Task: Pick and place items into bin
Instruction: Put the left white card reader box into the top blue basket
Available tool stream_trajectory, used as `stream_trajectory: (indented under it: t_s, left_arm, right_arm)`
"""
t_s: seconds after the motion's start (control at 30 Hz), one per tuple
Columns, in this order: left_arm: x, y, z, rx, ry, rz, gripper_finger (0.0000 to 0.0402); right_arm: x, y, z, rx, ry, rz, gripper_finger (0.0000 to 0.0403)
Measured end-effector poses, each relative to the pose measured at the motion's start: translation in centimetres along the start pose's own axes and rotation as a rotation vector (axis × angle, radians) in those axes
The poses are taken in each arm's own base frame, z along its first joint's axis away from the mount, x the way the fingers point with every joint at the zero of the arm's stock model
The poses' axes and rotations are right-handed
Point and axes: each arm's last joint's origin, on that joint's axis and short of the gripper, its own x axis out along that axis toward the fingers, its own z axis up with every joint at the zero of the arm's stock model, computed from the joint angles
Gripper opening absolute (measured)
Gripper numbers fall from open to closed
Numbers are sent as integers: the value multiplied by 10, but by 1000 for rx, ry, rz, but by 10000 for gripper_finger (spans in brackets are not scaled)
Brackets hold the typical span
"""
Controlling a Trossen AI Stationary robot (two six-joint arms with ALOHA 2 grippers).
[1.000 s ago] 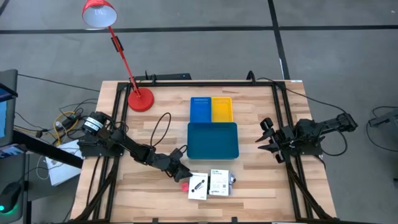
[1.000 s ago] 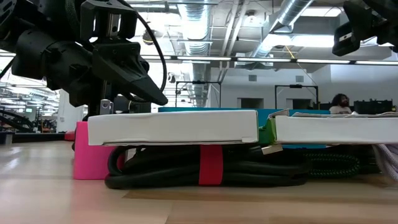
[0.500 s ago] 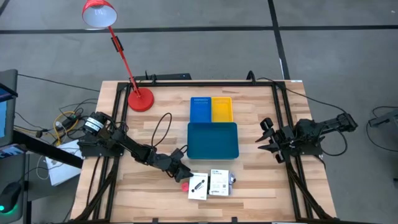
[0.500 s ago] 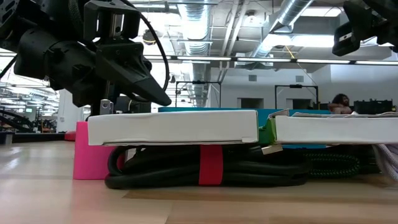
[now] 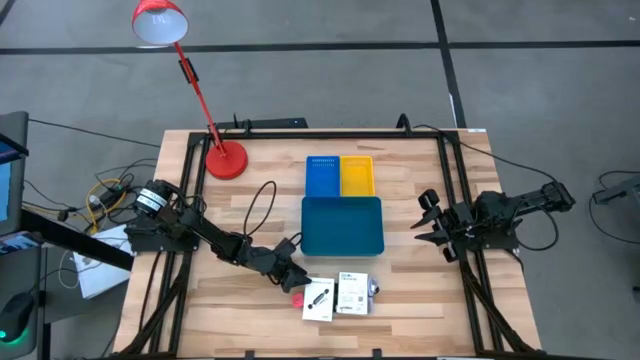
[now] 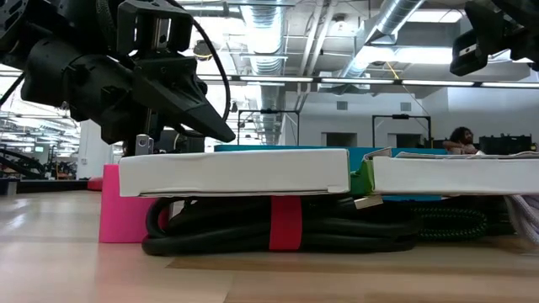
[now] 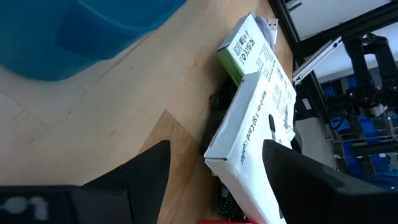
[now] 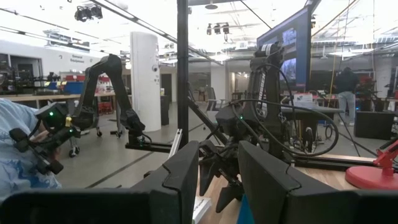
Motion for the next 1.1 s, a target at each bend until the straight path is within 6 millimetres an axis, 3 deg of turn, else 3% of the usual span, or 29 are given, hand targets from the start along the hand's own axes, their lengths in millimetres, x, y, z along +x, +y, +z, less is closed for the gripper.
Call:
stream_trajectory:
  t_s: [0.6, 0.83, 1.1]
  left_arm:
    - [8, -5, 3, 24, 48, 25, 243]
    - [24, -3, 2, 14, 115, -47, 243]
    - [25, -2, 4, 7, 137, -56, 243]
  right_arm:
    - [0, 0, 0, 0, 0, 1, 108]
    - [0, 0, 0, 0, 3, 1, 108]
    - [0, 0, -1, 1, 8, 1, 108]
